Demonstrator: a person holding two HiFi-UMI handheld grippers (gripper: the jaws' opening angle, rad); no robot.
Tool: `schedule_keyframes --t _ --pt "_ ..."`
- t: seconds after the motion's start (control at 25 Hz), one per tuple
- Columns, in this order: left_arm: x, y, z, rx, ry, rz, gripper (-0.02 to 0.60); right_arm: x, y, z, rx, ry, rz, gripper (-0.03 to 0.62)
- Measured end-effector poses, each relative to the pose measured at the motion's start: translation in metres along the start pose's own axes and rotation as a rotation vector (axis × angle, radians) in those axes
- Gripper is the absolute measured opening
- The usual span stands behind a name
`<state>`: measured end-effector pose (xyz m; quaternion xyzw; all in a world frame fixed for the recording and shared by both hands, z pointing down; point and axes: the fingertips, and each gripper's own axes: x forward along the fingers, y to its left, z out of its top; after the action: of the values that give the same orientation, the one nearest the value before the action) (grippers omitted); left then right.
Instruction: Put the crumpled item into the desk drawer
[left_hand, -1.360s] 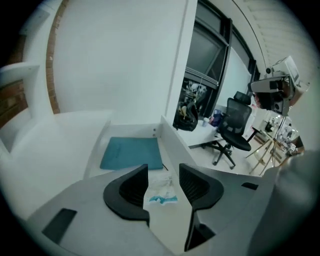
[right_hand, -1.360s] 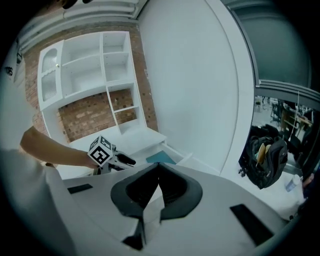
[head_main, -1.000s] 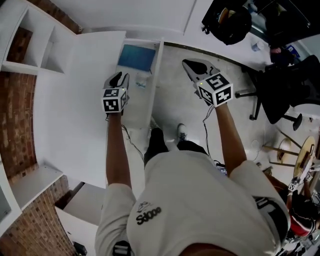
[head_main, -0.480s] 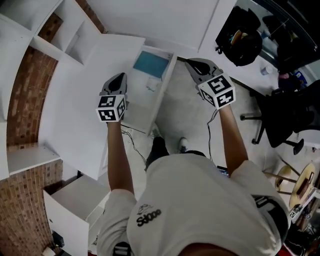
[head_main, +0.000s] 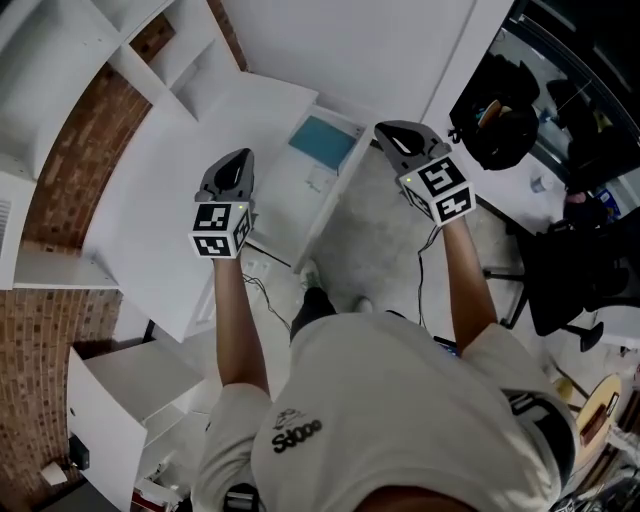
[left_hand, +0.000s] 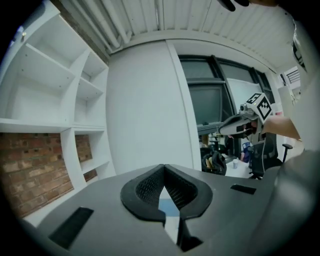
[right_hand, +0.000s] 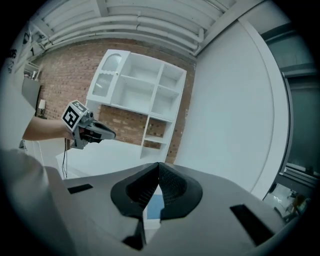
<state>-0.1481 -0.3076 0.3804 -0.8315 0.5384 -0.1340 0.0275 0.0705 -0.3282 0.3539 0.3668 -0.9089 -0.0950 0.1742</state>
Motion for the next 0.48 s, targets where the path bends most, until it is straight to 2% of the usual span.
schedule_keyframes --t 0.32,0.48 --pt "-0.045 -0.008 0.034 0.008 -0.056 0.059 0.018 -0.018 0.014 0.028 -0.061 -0.050 0.030 0.003" --pt "-0.062 -0.015 0.047 0.038 -0.071 0.091 0.018 -0.029 0.019 0.044 -0.091 -0.078 0.041 0.003"
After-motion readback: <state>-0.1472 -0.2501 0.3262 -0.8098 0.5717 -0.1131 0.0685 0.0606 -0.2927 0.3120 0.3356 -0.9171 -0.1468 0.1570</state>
